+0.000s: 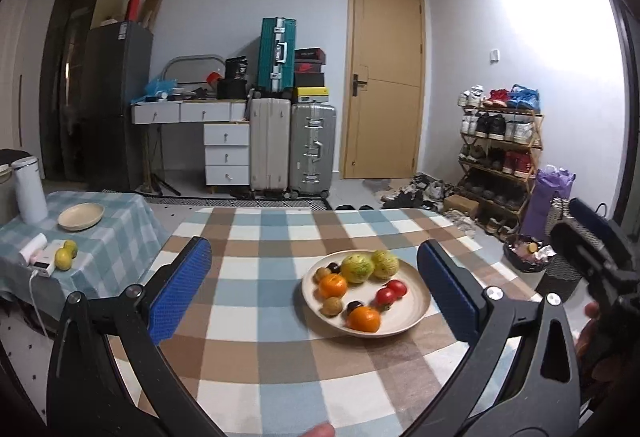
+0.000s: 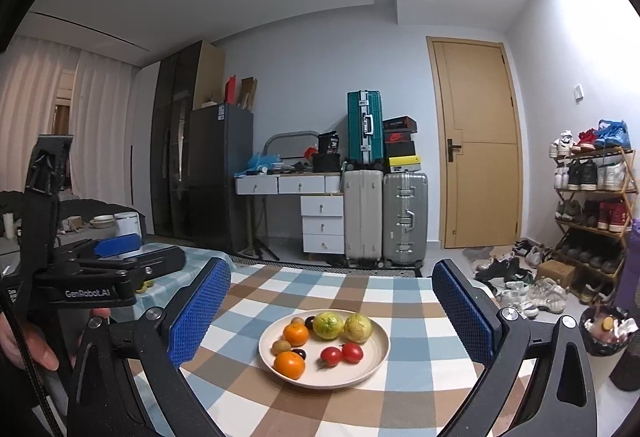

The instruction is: Organize fruits

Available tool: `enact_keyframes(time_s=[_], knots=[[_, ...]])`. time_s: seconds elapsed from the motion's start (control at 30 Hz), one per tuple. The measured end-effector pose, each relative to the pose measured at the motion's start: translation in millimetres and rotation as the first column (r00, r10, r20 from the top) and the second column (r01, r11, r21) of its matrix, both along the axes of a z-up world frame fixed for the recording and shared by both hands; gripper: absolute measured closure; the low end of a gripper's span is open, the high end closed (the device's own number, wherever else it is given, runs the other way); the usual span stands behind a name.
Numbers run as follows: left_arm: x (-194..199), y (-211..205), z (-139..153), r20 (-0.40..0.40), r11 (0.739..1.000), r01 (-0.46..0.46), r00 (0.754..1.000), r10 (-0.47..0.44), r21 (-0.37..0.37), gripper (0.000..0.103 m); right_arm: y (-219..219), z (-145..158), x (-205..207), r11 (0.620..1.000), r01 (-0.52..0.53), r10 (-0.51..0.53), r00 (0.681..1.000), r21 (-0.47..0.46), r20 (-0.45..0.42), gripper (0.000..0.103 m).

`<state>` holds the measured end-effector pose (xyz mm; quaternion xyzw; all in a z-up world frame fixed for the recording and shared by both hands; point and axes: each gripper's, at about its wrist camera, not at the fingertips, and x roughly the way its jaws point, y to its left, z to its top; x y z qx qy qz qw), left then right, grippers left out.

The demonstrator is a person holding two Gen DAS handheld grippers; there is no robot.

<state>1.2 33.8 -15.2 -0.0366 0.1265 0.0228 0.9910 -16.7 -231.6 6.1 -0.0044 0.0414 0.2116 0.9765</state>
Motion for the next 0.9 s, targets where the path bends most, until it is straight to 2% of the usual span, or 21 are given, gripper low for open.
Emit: enact_keyframes(time_s=[0.1,0.3,0.57,0.9], knots=[[-3,6,-10,-0.017,1.000,-0.015,1.000,0.015,0.000,0.000,0,-5,-3,1.000,0.016,-0.016,1.000,-0.007,0.012,0.000],[-7,15,-33,0.008,1.000,-0.019,1.000,0.019,0.004,0.000,2,-21,-2,0.998,0.042,-0.042,0.999,-0.045,-0.010,0.000],[11,23,-63,-0.026,1.000,-0.024,0.999,0.024,0.014,0.000,1,-45,9,0.996,0.060,-0.063,0.997,-0.067,-0.045,0.000],[40,24,-98,-0.073,0.999,-0.029,0.997,0.031,0.039,0.000,7,-61,20,0.995,0.050,-0.057,0.995,-0.090,-0.077,0.000]])
